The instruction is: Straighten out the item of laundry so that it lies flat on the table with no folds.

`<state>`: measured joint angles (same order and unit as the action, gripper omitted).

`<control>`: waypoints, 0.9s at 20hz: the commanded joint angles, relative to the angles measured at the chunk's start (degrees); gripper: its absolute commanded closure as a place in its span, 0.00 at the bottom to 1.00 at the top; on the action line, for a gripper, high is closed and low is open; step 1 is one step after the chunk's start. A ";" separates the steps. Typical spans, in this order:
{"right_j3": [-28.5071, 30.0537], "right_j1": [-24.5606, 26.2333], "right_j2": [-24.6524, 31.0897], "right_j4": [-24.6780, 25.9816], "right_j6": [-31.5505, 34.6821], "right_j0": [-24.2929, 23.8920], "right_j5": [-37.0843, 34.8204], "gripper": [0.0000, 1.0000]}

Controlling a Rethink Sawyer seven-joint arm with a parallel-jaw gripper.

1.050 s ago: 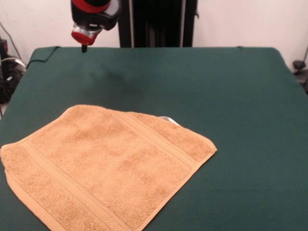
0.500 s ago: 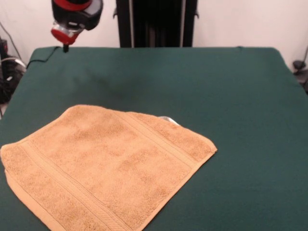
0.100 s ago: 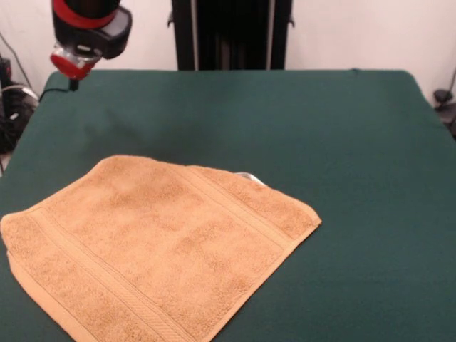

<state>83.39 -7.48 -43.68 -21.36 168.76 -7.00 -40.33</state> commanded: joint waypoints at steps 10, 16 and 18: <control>-15.01 12.60 -1.83 -13.05 30.79 3.48 -12.45 0.00; -17.27 14.23 -2.88 -14.05 33.43 3.33 -14.32 0.00; -19.33 15.60 -3.56 -14.61 35.26 3.05 -15.47 0.00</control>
<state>71.46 4.10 -49.66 -31.17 182.86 -5.74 -48.24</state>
